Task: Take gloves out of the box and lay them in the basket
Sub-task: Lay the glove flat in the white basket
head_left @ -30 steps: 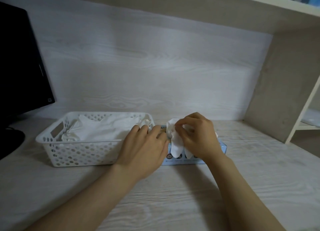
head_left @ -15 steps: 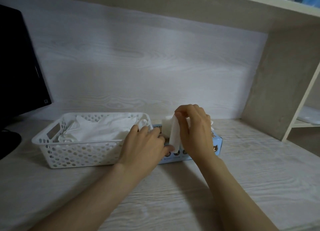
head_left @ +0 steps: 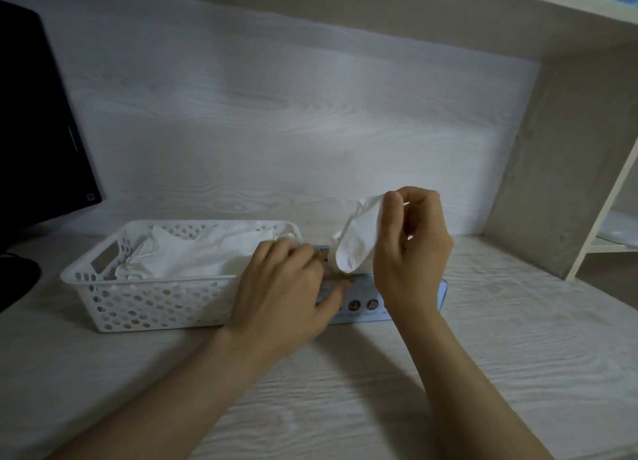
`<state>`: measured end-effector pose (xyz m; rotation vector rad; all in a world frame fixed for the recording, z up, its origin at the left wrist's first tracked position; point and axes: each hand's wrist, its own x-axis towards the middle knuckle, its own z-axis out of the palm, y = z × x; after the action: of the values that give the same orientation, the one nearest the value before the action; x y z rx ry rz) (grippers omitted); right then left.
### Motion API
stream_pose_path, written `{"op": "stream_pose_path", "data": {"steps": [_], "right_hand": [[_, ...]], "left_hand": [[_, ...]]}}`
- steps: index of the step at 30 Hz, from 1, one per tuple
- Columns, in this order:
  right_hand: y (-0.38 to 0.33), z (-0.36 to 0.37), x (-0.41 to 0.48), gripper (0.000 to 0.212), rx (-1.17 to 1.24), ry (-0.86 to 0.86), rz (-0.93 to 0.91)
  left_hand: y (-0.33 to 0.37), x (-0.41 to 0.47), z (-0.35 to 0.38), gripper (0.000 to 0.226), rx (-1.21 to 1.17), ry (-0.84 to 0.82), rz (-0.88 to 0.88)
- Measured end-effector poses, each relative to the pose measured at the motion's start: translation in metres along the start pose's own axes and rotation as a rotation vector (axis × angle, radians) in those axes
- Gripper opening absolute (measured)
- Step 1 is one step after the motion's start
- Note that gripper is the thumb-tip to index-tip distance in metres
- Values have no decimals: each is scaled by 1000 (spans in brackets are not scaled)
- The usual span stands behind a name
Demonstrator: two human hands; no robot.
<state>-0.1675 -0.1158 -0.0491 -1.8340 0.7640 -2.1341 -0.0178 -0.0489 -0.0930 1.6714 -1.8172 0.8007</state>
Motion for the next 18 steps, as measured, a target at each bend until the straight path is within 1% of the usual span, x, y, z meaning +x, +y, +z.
{"op": "stream_pose_path", "data": {"steps": [3, 7, 8, 9, 11, 12, 15, 16, 18], "right_hand": [[0, 1, 1, 21, 41, -90, 95], [-5, 2, -1, 17, 180, -357, 321], [-6, 1, -1, 17, 228, -423, 373], [-9, 1, -2, 17, 285, -480, 423], [-14, -1, -3, 23, 389, -566, 501], [-16, -3, -2, 29, 412, -602, 525], [-16, -5, -1, 54, 412, -718, 530], [-15, -5, -1, 56, 412, -741, 531], [-11, -4, -1, 47, 420, -764, 547]], "left_hand": [[3, -2, -11, 50, -134, 146, -76], [2, -1, -18, 60, -269, 220, -129], [1, 0, -18, 57, -289, 229, -128], [0, 0, -18, 50, -295, 234, -121], [-5, 1, -18, 29, -258, 262, -91], [-7, 0, -18, 23, -235, 278, -92], [-16, -1, -17, 23, -224, 299, -146], [-18, -1, -18, 25, -222, 296, -164], [-21, -1, -20, 29, -203, 295, -202]]}}
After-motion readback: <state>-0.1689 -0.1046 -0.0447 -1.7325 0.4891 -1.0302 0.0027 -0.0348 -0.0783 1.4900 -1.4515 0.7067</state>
